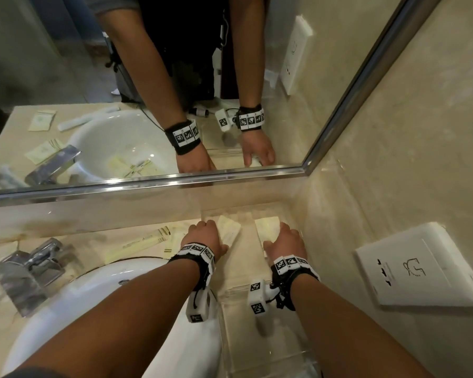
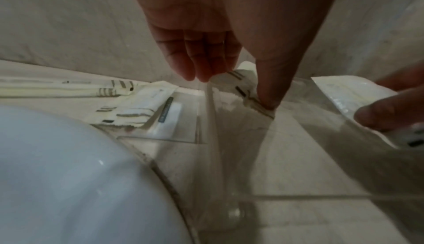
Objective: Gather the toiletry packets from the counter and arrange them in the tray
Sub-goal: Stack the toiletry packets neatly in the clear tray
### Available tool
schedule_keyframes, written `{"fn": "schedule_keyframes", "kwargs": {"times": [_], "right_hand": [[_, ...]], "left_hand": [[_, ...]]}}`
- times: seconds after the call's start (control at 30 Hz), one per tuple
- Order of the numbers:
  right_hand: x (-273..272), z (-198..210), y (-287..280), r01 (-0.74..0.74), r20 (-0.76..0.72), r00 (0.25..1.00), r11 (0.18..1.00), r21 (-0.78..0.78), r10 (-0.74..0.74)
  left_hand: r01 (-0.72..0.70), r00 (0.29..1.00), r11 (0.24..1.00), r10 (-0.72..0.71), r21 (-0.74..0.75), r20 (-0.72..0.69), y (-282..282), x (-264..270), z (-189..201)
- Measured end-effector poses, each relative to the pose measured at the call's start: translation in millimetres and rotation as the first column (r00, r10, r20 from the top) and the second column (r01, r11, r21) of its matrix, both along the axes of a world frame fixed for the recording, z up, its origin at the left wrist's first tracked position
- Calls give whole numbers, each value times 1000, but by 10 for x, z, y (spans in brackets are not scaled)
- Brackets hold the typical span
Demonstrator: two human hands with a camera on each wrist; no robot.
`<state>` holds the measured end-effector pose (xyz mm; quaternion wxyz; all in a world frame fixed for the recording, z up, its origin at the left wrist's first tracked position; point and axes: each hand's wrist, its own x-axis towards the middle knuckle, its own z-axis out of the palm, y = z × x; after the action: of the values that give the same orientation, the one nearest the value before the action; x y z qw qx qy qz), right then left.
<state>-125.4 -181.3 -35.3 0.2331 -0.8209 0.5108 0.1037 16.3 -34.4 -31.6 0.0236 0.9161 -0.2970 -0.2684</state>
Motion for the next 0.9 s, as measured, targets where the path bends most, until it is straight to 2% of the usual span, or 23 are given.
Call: {"fn": "schedule_keyframes", "kwargs": {"times": [0.1,0.17,0.27,0.33,0.37,0.47,0.57,0.67,0.73,0.9], "right_hand": [[2,43,88,-3,75,997,999,50,-1],[20,63,202,28,237,970,993,115,-54],[51,127,395,97,493,826,931,353,-273],[69,177,501,96,508,782,874,475,-362],[78,220,550,88,486,792,858,506,-368],[63,250,613,-13,475,837,860,510,-270],[-48,346,665,-136,481,872,896,422,-94],[-170,440,711,-309,464,880,860,406,96],[-224,500,762,-359,422,891,833,422,170],[-376,558,908,-450,299,883,832,325,361]], "left_hand": [[-19,997,1000,19,10,-71,6,30,-22],[-43,992,999,41,-17,-118,35,16,-26],[-61,984,996,50,-57,-173,94,-25,5],[-105,971,989,80,-100,-225,143,-48,36],[-122,964,985,87,-125,-252,169,-59,51],[-121,943,982,69,-143,-326,276,-95,128],[-89,925,984,25,-154,-379,413,-132,238],[-66,915,983,-10,-172,-403,563,-178,363],[-102,902,976,9,-195,-431,669,-202,396],[-210,848,940,39,-268,-529,889,-343,504]]}}
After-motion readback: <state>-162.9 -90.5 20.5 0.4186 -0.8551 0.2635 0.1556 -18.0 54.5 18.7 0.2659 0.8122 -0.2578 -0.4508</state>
